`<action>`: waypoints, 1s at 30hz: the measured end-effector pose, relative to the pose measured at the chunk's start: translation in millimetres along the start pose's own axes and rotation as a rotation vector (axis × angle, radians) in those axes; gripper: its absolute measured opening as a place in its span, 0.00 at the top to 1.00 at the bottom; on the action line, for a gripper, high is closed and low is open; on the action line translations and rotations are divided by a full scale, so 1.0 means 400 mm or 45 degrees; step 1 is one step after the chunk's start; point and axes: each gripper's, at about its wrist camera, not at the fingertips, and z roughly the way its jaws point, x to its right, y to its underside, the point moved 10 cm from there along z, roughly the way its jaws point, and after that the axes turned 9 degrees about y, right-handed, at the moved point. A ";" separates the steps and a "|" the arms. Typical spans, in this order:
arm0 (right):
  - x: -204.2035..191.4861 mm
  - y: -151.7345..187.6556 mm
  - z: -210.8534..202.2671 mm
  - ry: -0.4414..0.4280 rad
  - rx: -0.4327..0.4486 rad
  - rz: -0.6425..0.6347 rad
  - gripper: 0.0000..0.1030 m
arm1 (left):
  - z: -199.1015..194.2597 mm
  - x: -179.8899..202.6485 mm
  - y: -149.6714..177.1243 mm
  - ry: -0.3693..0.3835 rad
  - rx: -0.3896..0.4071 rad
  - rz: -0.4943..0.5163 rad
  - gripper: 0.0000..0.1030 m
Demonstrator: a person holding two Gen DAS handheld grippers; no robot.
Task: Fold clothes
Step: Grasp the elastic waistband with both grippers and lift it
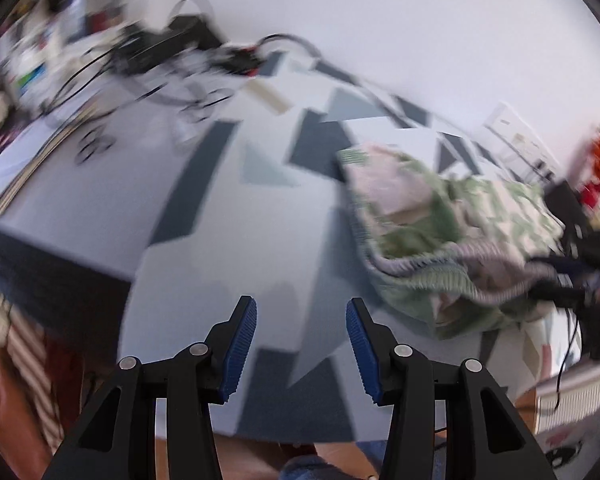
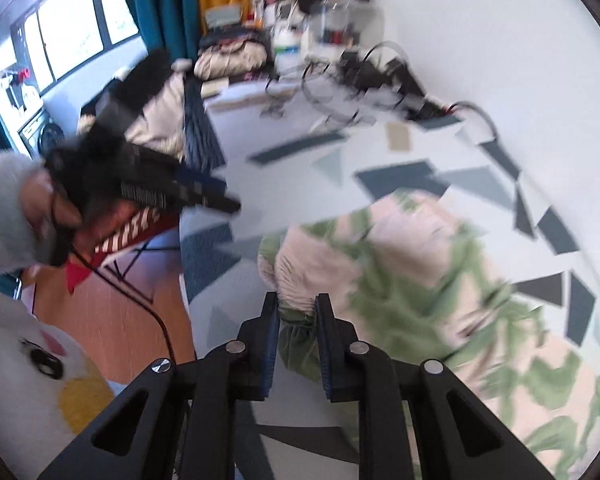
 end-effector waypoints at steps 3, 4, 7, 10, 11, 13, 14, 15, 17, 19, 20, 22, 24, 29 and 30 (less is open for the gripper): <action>0.027 -0.018 -0.017 0.007 -0.007 -0.066 0.83 | 0.005 0.068 -0.033 0.076 0.021 0.195 0.55; 0.031 -0.019 -0.019 0.012 -0.015 -0.089 0.83 | 0.011 0.090 -0.039 0.088 0.018 0.286 0.55; 0.044 -0.025 -0.020 0.011 -0.028 -0.107 0.84 | 0.037 0.156 -0.042 0.100 -0.013 0.589 0.55; 0.057 -0.033 -0.029 0.010 -0.025 -0.116 0.84 | 0.081 0.202 -0.034 0.097 -0.057 0.844 0.55; 0.058 -0.036 -0.035 0.006 -0.023 -0.127 0.84 | 0.092 0.212 -0.033 0.099 -0.068 0.898 0.55; 0.057 -0.039 -0.045 0.002 -0.023 -0.156 0.84 | 0.109 0.230 -0.036 0.086 -0.076 1.021 0.55; 0.057 -0.039 -0.048 0.002 -0.026 -0.172 0.84 | 0.112 0.234 -0.039 0.080 -0.076 1.069 0.55; 0.057 -0.039 -0.053 0.002 -0.029 -0.188 0.84 | 0.117 0.240 -0.043 0.081 -0.080 1.114 0.55; 0.058 -0.039 -0.060 0.002 -0.030 -0.203 0.84 | 0.129 0.249 -0.049 0.101 -0.107 1.182 0.55; 0.059 -0.040 -0.068 -0.004 -0.027 -0.208 0.84 | 0.142 0.261 -0.049 0.121 -0.139 1.244 0.55; 0.059 -0.042 -0.071 -0.007 -0.024 -0.211 0.85 | 0.149 0.267 -0.048 0.120 -0.147 1.282 0.55; 0.059 -0.045 -0.078 -0.010 -0.016 -0.218 0.85 | 0.161 0.277 -0.037 0.150 -0.177 1.317 0.55; 0.073 -0.051 -0.078 -0.003 -0.008 -0.198 0.87 | 0.172 0.284 -0.023 0.203 -0.220 1.321 0.56; 0.110 -0.066 -0.079 0.017 0.009 -0.137 0.90 | 0.161 0.268 -0.016 0.340 -0.259 1.107 0.82; 0.118 -0.069 -0.079 0.021 0.012 -0.125 0.90 | 0.155 0.263 -0.018 0.338 -0.250 1.073 0.82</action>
